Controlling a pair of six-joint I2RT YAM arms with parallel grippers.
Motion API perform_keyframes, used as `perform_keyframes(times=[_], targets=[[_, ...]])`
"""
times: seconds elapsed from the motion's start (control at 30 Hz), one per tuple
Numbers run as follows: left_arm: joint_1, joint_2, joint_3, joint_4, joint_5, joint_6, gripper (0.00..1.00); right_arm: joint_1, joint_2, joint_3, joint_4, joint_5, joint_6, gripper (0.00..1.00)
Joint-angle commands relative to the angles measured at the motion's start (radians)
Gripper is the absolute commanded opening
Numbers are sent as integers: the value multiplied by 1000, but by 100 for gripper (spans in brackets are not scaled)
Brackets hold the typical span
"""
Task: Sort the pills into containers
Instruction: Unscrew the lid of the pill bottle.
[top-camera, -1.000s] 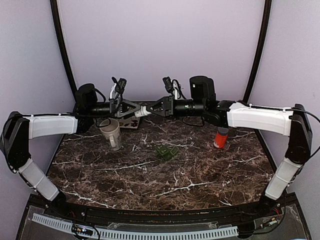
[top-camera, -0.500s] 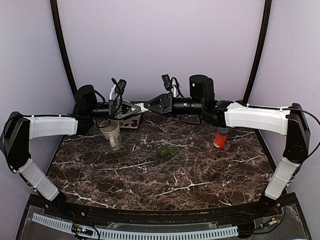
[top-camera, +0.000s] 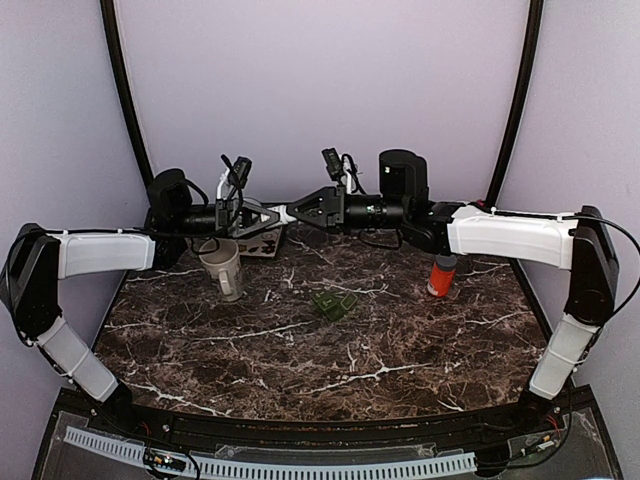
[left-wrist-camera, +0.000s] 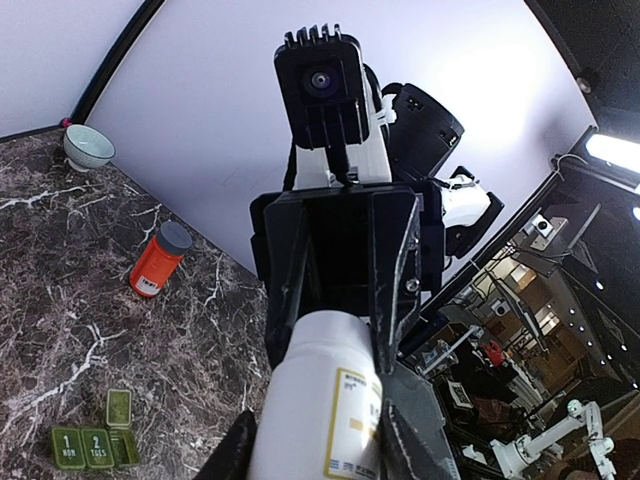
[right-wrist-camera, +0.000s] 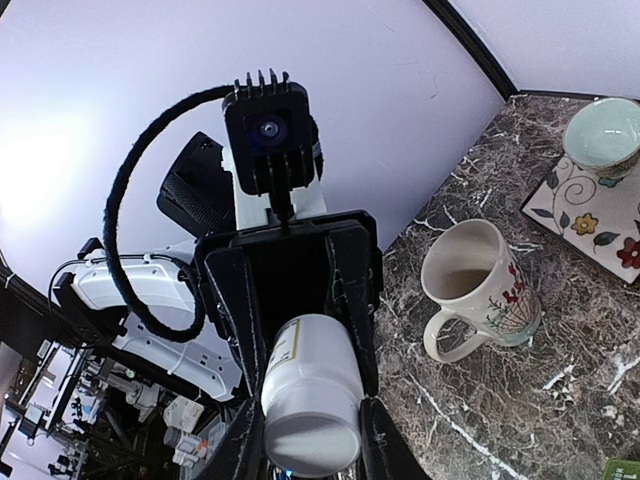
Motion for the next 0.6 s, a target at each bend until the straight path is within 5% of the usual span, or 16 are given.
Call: perform_keyframes(times=[0.0, 0.3, 0.57], targets=[[7, -37, 0, 30, 16, -16, 0, -4, 11, -1, 4, -7, -74, 0], [11, -8, 34, 159, 123, -179, 0, 9, -3, 1, -162, -16, -410, 0], [11, 50, 64, 450, 209, -473, 0, 70, -50, -30, -289, 204, -739, 0]])
